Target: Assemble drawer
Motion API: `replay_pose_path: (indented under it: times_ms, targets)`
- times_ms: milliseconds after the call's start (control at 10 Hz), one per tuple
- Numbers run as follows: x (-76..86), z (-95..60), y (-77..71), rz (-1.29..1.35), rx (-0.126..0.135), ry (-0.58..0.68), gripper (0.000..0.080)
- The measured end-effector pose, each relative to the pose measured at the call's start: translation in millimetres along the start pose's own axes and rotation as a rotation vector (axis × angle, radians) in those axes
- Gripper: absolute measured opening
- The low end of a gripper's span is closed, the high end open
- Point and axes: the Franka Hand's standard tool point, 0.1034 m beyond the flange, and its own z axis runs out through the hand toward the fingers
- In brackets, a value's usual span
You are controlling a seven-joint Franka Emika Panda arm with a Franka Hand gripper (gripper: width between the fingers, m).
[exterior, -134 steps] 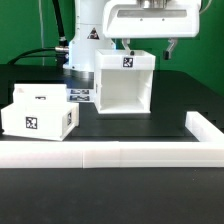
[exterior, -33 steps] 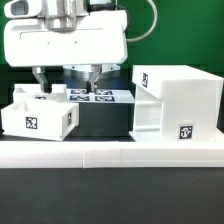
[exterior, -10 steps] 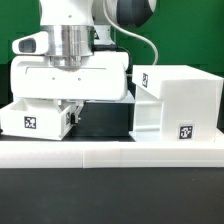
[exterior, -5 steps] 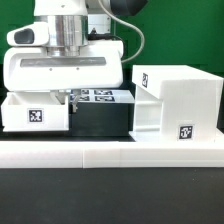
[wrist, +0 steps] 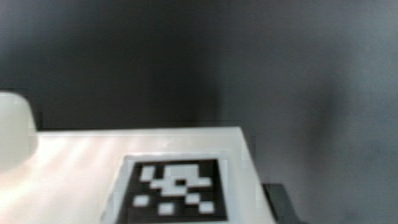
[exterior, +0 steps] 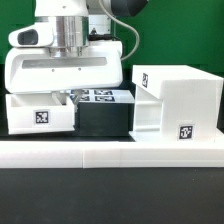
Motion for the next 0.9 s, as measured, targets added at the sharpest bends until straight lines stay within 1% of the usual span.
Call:
replay_pose_path:
  times_ms: [200, 300, 400, 600, 900]
  targets:
    - [8.5, -3.3, -4.6, -0.149, -0.009, -0.002, 0.0041]
    - [9.3, -4.5, -4.1, -0.212, -0.025, 0.015, 0.0041]
    - [7.3, -3.0, -3.1, -0.247, -0.023, 0.009, 0.0041]
    - [7.0, -2.2, -2.1, -0.419, -0.031, 0.0, 0.0041]
    - [7.8, 1.7, -6.8, -0.724, -0.038, -0.028, 0.0041]
